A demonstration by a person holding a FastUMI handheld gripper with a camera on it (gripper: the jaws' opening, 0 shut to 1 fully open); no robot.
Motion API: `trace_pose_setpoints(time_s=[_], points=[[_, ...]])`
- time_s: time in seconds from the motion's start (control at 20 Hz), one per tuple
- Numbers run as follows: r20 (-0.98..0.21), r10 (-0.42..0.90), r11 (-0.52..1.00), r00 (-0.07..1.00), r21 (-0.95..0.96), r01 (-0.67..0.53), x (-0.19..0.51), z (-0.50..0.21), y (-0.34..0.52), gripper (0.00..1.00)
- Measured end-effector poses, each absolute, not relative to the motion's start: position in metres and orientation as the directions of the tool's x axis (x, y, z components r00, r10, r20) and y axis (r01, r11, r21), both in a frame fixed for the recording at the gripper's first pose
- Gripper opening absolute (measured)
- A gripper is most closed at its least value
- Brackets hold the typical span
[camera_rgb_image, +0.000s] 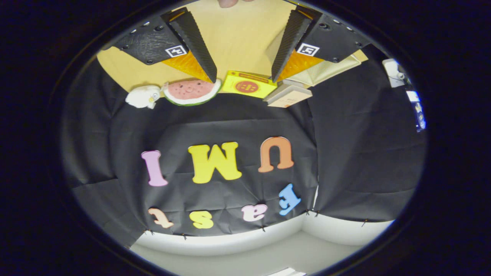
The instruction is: Open the storage box then place both shoes into the box .Put the left shoe in first, then the right shoe, with the right side of both shoes facing outward in a uniform manner.
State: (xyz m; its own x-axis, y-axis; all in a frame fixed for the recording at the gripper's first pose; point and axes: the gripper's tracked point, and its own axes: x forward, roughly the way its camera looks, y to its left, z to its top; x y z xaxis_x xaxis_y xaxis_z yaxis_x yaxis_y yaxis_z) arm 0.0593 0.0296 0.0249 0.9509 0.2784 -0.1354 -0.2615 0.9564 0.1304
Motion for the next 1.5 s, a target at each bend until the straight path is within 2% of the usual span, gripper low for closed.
trace_pose_setpoints(time_s=[0.2,0.45,0.9,1.25,1.35,1.5], points=[[-0.161,0.176,0.979,0.971,0.13,-0.155,0.065,-0.001,-0.07,0.88],[-0.286,0.086,0.991,0.954,0.124,-0.052,0.074,-0.055,-0.15,0.88],[-0.545,0.081,0.995,0.834,0.086,-0.041,0.099,-0.167,-0.181,0.95],[-0.649,0.09,0.995,0.755,0.093,-0.039,0.127,-0.223,-0.182,0.94],[-0.658,0.12,0.99,0.744,0.134,-0.041,0.131,-0.227,-0.176,0.82],[-0.68,0.122,0.991,0.723,0.128,-0.047,0.131,-0.23,-0.176,0.44]])
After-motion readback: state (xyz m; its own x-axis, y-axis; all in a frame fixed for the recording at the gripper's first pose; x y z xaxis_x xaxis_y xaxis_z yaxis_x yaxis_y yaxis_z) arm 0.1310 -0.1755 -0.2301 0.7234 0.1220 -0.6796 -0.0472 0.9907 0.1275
